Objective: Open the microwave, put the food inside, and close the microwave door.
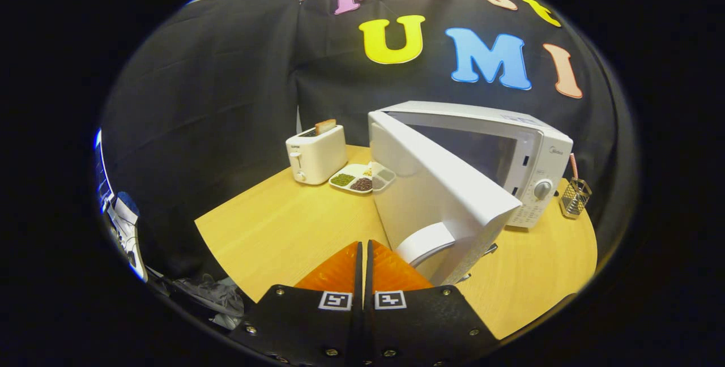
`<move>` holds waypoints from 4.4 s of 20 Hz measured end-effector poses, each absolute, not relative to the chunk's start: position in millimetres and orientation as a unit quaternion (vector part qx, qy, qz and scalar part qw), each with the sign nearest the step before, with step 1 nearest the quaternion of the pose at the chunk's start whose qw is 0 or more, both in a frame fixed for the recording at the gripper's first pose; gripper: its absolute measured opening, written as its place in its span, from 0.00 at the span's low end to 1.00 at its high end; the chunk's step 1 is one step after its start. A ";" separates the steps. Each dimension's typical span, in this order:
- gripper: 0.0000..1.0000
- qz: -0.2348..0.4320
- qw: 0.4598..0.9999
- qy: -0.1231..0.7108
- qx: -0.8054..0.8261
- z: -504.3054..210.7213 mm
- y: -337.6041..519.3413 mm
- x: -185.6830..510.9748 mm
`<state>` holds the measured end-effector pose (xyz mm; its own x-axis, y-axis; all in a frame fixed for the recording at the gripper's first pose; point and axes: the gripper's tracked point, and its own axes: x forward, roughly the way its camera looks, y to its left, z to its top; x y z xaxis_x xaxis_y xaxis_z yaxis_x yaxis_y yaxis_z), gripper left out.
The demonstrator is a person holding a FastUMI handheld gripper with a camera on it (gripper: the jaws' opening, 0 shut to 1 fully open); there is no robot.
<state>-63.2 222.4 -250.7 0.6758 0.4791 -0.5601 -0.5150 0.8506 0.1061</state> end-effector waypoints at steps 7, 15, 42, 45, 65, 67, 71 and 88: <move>0.01 0.233 0.925 0.297 -0.025 -250.2 182.4 -28.1; 0.01 0.206 0.933 0.293 -0.028 -251.4 156.0 10.1; 0.01 0.053 0.956 0.289 0.015 -269.2 97.3 166.8; 0.00 0.051 0.958 0.282 -0.012 -268.5 97.7 166.5; 0.03 0.033 0.975 0.222 -0.004 -186.8 113.1 92.4; 0.03 0.028 0.978 0.206 0.007 -167.3 113.3 74.2; 0.03 0.029 0.983 0.180 0.019 -137.1 113.3 43.9; 0.91 0.013 0.993 0.115 0.016 -76.7 98.2 -24.5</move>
<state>-24.5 98.2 -76.7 0.9733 0.0295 -0.2274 -0.0220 0.9991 0.0356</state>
